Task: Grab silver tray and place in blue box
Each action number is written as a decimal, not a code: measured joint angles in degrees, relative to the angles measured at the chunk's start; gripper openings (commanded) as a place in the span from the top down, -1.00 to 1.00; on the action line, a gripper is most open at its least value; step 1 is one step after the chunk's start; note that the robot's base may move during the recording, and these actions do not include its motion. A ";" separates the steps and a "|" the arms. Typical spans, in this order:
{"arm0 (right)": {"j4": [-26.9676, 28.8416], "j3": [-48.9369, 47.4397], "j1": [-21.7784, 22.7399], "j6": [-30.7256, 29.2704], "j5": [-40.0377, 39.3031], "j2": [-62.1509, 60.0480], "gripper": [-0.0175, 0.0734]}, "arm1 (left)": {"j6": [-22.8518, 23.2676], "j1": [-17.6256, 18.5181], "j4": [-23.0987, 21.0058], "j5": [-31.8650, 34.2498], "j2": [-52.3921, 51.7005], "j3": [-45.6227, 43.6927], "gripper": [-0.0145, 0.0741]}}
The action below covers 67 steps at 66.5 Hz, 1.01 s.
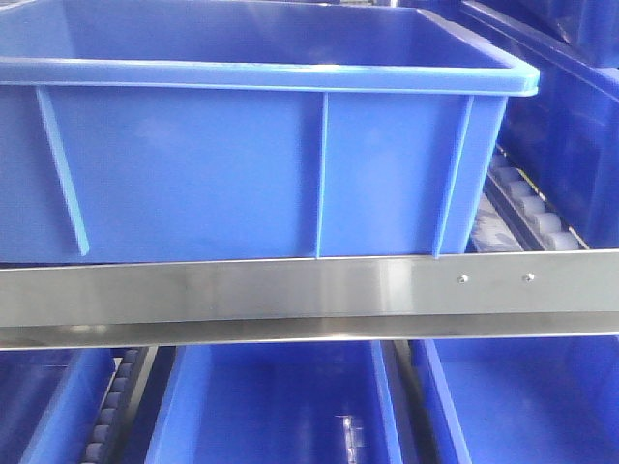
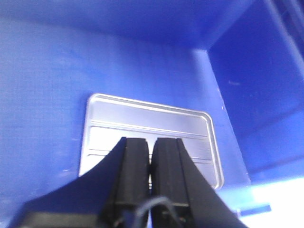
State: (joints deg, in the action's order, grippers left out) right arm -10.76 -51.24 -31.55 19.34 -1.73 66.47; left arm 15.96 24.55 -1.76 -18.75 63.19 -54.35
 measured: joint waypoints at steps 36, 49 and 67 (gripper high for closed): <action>-0.52 35.58 0.00 0.00 -2.87 -41.76 0.49 | -0.76 0.00 6.63 6.35 -50.49 36.53 0.69; -0.56 36.82 0.00 0.00 -2.96 -45.11 0.49 | -0.76 0.00 6.63 6.69 -58.57 37.99 0.69; -0.69 36.82 0.00 -0.04 -3.09 -45.11 0.49 | -0.76 0.00 6.63 6.78 -58.92 38.09 0.69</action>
State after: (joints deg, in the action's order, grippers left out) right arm -11.46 -14.42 -31.55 19.31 -4.82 21.36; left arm 15.20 24.55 4.87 -11.97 4.27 -16.26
